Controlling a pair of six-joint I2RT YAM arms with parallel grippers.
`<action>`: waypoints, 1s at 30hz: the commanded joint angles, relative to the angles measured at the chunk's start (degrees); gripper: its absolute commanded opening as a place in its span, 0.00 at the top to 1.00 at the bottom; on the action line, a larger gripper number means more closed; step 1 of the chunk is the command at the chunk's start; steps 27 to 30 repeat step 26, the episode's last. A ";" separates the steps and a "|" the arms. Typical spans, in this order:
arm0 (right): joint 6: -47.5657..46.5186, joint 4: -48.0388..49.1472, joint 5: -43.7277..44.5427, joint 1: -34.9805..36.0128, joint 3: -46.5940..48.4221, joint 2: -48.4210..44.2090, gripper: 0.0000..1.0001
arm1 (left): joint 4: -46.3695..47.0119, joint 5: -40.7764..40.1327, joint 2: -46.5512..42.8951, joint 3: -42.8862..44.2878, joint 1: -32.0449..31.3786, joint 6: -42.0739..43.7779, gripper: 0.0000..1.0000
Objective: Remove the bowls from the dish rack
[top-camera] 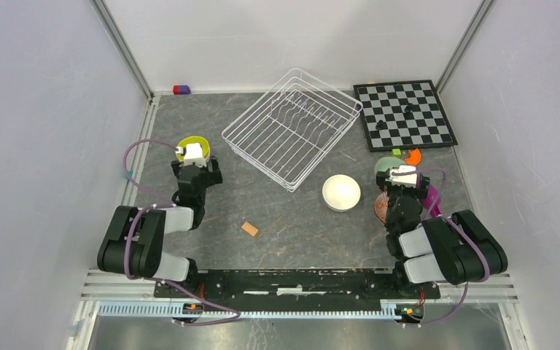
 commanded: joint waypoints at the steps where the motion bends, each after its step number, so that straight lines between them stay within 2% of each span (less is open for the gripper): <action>1: 0.29 5.48 0.45 -0.19 -8.27 0.04 0.02 | 7.34 5.65 2.70 0.79 2.53 3.79 0.01; 30: 0.29 5.55 0.45 -0.19 -8.27 0.04 0.02 | 6.88 6.10 2.98 1.02 2.82 3.73 0.00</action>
